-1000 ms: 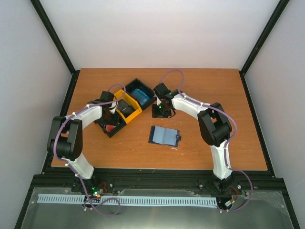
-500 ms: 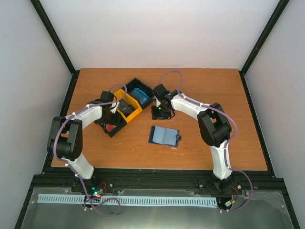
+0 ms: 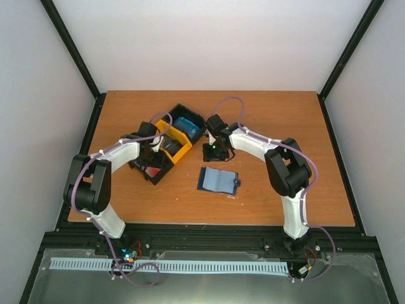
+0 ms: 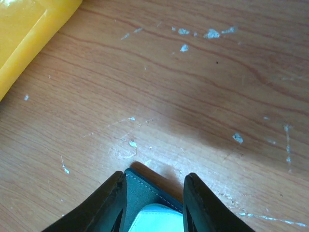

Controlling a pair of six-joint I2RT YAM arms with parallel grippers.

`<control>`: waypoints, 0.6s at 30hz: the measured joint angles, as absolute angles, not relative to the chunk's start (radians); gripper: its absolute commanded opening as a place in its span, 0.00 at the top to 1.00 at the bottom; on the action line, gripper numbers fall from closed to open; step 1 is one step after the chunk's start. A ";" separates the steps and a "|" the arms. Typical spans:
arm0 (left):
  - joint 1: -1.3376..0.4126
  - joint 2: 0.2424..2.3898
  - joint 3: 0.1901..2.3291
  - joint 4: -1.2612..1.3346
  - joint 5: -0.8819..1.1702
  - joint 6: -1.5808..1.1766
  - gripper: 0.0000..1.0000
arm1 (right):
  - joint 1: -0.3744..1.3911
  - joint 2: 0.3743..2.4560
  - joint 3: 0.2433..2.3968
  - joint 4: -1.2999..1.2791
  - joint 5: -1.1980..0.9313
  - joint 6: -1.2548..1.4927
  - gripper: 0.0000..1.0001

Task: Put the credit cards into the card holder
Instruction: Move the storage box to the center of the board, then pick up the credit card from the storage box.

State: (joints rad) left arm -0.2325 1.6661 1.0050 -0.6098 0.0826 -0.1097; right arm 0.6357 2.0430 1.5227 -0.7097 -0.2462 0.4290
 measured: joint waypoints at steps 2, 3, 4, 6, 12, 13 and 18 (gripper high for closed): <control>-0.257 1.665 1.005 -0.618 0.081 -0.131 0.47 | 0.636 2.035 1.504 -0.702 -0.247 0.426 0.66; -0.266 1.663 1.005 -0.623 0.078 -0.142 0.46 | 0.636 2.031 1.496 -0.702 -0.247 0.424 0.66; -0.272 1.660 1.005 -0.629 0.075 -0.150 0.44 | 0.636 2.027 1.490 -0.700 -0.247 0.422 0.66; -0.278 1.652 1.005 -0.641 0.057 -0.166 0.41 | 0.636 2.018 1.479 -0.699 -0.245 0.414 0.66; -0.281 1.644 1.015 -0.664 0.010 -0.175 0.33 | 0.636 1.987 1.465 -0.701 -0.230 0.395 0.66; -0.281 1.644 1.018 -0.667 0.005 -0.174 0.34 | 0.636 1.983 1.465 -0.701 -0.227 0.391 0.66; -0.282 1.647 1.024 -0.680 0.009 -0.152 0.49 | 0.636 1.974 1.454 -0.700 -0.216 0.382 0.66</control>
State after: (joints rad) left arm -0.2817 1.6470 1.0237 -0.6804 0.0086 -0.1520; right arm 0.6357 1.9743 1.4536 -0.7002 -0.2157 0.3817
